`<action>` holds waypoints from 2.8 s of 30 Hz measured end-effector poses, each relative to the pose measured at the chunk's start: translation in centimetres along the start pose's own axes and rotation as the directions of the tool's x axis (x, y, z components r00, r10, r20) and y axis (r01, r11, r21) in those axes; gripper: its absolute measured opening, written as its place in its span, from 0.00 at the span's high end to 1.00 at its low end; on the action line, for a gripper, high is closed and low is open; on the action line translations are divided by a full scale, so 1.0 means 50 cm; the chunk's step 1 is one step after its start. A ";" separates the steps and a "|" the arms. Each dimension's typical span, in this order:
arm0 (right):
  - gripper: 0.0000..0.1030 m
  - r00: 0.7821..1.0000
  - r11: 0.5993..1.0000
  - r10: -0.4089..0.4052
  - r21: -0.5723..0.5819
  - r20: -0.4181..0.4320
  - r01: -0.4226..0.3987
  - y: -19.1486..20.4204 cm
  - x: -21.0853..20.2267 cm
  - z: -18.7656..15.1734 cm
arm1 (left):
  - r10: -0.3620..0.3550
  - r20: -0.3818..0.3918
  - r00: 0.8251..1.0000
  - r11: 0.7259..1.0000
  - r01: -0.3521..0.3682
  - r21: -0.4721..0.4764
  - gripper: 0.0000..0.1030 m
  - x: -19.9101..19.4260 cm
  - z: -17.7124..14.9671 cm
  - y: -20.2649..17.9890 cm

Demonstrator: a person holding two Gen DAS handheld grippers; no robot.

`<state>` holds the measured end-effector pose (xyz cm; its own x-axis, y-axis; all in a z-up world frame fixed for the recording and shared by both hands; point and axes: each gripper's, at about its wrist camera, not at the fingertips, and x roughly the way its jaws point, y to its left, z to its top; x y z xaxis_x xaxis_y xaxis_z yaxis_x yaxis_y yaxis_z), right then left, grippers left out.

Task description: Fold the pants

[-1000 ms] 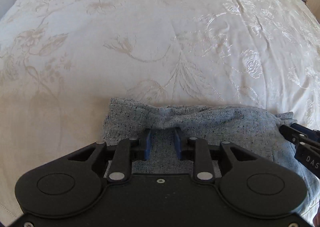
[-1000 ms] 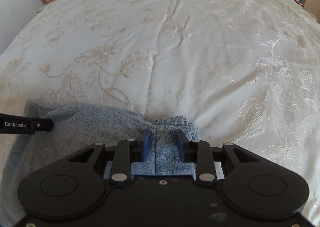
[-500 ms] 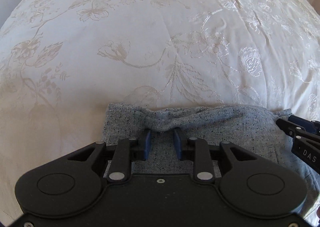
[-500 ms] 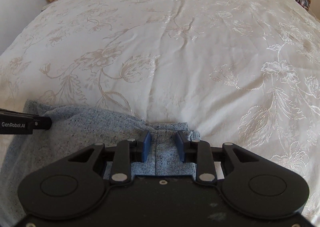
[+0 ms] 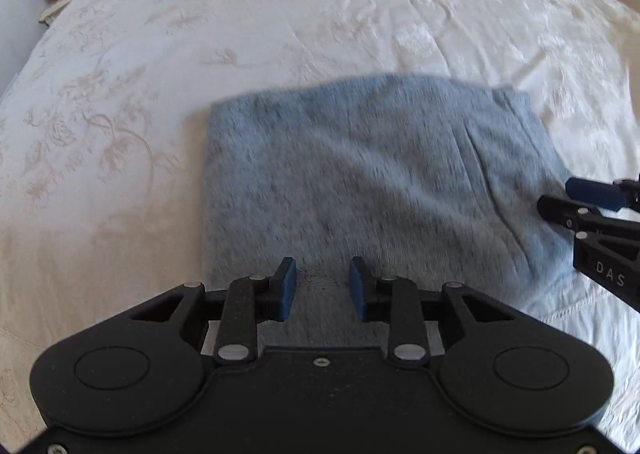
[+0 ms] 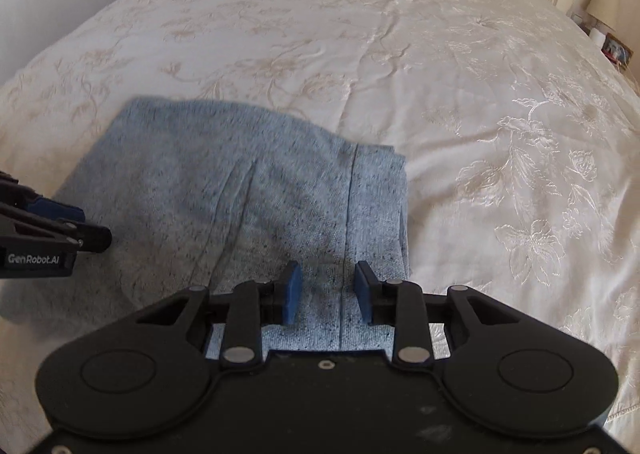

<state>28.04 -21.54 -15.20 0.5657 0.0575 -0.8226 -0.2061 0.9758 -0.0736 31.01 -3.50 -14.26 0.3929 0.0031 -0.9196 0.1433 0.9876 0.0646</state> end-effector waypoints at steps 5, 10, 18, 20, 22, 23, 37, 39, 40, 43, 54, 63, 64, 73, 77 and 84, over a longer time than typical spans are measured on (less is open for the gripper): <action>0.64 0.999 1.000 0.017 0.019 -0.042 -0.016 -0.002 0.017 0.003 | 0.096 0.008 0.995 0.991 -0.096 0.093 0.62 0.034 -0.009 -0.046; 0.65 0.995 0.967 0.100 0.231 0.029 -0.104 -0.086 0.003 0.037 | 0.053 0.101 0.993 0.998 -0.056 0.030 0.56 -0.026 0.026 -0.011; 0.54 0.975 0.893 0.219 0.408 -0.027 -0.189 -0.183 0.086 0.033 | 0.046 0.057 0.997 0.998 -0.043 -0.038 0.48 0.005 0.048 0.101; 0.46 0.971 0.869 0.236 0.454 -0.037 -0.194 -0.198 0.105 0.030 | 0.052 0.000 0.999 0.998 -0.052 -0.044 0.49 0.036 0.039 0.118; 0.42 0.970 0.862 0.239 0.468 -0.042 -0.192 -0.200 0.107 0.029 | 0.021 -0.018 1.000 0.997 -0.022 -0.070 0.48 0.053 0.023 0.134; 0.40 0.971 0.867 0.235 0.460 -0.042 -0.190 -0.198 0.106 0.028 | 0.002 -0.018 1.000 0.996 -0.004 -0.087 0.48 0.058 0.021 0.139; 0.28 0.909 0.771 0.411 0.506 0.069 -0.387 -0.217 0.207 0.031 | -0.153 0.000 0.988 0.960 0.149 -0.237 0.44 0.115 0.032 0.193; 0.28 0.906 0.756 0.416 0.526 0.074 -0.390 -0.214 0.211 0.034 | -0.184 0.001 0.983 0.949 0.178 -0.259 0.39 0.125 0.035 0.205; 0.28 0.902 0.743 0.426 0.540 0.073 -0.395 -0.213 0.211 0.035 | -0.195 0.000 0.981 0.945 0.188 -0.267 0.38 0.128 0.037 0.210; 0.32 0.900 0.720 0.434 0.581 0.049 -0.379 -0.214 0.207 0.040 | -0.225 0.006 0.974 0.931 0.217 -0.293 0.33 0.133 0.034 0.224; 0.73 0.948 0.794 0.311 0.532 0.061 -0.295 -0.154 0.051 0.092 | -0.146 0.017 0.989 0.939 0.144 -0.313 0.87 0.029 0.059 0.191; 0.73 0.932 0.786 0.335 0.504 0.137 -0.357 -0.025 -0.122 0.117 | -0.106 0.123 0.987 0.950 0.138 -0.281 0.87 -0.165 0.018 0.241; 0.73 0.928 0.780 0.345 0.508 0.138 -0.366 -0.007 -0.133 0.116 | -0.109 0.119 0.987 0.947 0.140 -0.289 0.87 -0.176 0.010 0.262; 0.74 0.889 0.762 0.451 0.486 0.075 -0.428 0.247 -0.114 0.128 | -0.011 0.042 0.999 0.947 0.024 -0.320 0.86 -0.207 -0.096 0.472; 0.71 0.912 0.816 0.409 0.443 0.010 -0.371 0.347 -0.059 0.144 | 0.081 -0.021 0.997 0.941 -0.083 -0.327 0.80 -0.153 -0.120 0.528; 0.68 0.982 0.930 0.171 0.343 -0.081 -0.134 0.403 -0.060 0.144 | 0.150 -0.028 0.988 0.930 -0.151 -0.336 0.78 -0.145 -0.142 0.579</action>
<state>27.92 -0.52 -10.17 0.4554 0.2066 -0.8660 0.0066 0.9719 0.2354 25.88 26.16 -8.48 0.3845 0.1560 -0.9099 -0.2317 0.9704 0.0685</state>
